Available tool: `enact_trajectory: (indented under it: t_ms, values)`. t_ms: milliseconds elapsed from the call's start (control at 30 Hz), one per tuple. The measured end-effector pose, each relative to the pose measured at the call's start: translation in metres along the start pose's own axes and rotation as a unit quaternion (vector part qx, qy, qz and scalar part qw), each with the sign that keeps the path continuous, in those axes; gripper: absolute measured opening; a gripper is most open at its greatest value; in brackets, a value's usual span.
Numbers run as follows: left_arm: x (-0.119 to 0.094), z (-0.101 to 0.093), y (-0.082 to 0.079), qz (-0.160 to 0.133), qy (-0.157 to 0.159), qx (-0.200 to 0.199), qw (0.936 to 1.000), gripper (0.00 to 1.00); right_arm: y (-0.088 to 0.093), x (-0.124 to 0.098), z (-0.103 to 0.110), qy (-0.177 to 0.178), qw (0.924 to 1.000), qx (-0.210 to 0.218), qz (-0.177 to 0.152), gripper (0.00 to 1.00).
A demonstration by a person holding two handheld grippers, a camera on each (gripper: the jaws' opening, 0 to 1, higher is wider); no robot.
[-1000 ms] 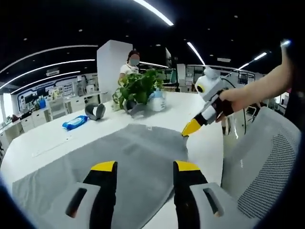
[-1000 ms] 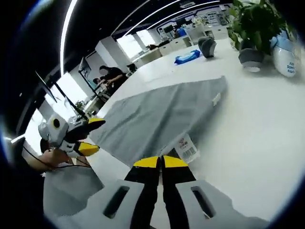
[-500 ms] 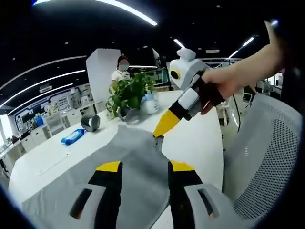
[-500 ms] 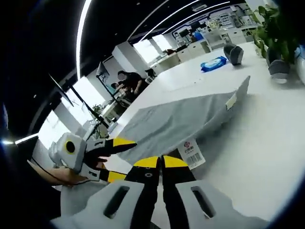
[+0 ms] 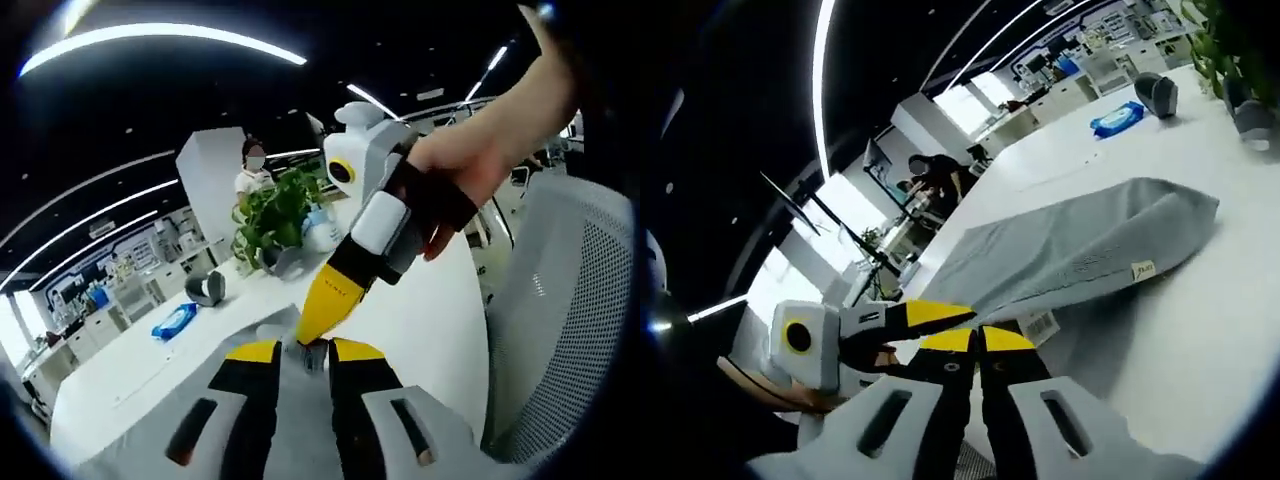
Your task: Fold the towel on the table until its edges align and the towel forms a compact rectangular stack.
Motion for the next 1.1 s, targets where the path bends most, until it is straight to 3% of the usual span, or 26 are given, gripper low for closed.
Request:
enact_trajectory:
  t_ms: [367,633,900,1100]
  values:
    - [-0.001,0.009,0.008,0.029,-0.027,0.027,0.9989,0.15,-0.002,0.014,0.005,-0.019,0.9982,0.052,-0.023,0.00]
    - [-0.001,0.009,0.014,0.042,-0.029,0.032,0.9982,0.13,0.001,0.020,0.002,-0.032,0.9936,0.104,-0.032,0.00]
    - [0.000,0.009,0.024,0.057,-0.018,-0.013,0.9982,0.08,0.008,0.022,-0.005,-0.066,0.9766,0.201,-0.039,0.00]
    - [0.001,0.003,0.030,0.070,-0.005,-0.031,0.9970,0.07,0.003,0.012,-0.027,-0.057,0.9798,0.190,-0.028,0.00]
Point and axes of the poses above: the point that each gripper's makers call its tool centre point, and the gripper's own axes: x roughly forward along the fingers, z roughly to its left, y roughly out of its underside, the point moved 4 cm from there along -x, roughly backward along the fingers, and after that the axes turned 4 degrees about x, right-handed, at the moved point
